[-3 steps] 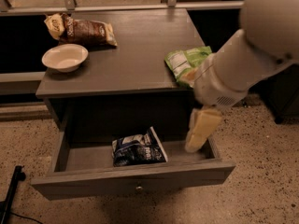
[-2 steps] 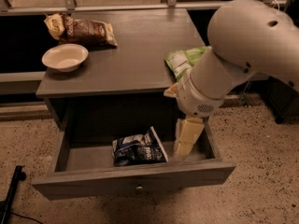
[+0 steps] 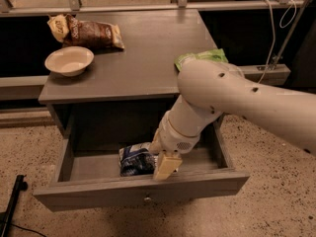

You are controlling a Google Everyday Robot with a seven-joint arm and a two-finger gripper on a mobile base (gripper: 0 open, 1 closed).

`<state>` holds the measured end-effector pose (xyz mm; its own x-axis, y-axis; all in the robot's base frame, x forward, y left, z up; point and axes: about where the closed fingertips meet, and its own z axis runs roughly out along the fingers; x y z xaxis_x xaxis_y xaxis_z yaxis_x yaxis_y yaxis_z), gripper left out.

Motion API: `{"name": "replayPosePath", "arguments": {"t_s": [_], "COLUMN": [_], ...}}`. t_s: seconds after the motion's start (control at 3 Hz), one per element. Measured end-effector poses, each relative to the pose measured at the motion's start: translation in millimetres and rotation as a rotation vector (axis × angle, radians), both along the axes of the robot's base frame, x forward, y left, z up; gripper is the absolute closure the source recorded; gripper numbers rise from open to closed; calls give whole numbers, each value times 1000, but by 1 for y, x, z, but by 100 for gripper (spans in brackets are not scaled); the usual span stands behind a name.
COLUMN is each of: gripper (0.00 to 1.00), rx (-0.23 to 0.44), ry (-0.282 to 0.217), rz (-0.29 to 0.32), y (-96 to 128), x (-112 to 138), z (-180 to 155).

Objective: Pick blue chip bag from top drawer and place on counter

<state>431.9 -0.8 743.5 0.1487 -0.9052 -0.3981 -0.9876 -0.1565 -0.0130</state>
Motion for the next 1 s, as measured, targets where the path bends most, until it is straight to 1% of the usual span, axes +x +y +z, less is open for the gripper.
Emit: {"name": "replayPosePath", "arguments": {"t_s": [0.33, 0.67, 1.0], "gripper": [37, 33, 34], "rx": [-20, -13, -5], "ry": [1, -18, -36], "rz": [33, 73, 89], "y": [24, 47, 54], "x": [3, 13, 37], "z": [-24, -41, -55]}}
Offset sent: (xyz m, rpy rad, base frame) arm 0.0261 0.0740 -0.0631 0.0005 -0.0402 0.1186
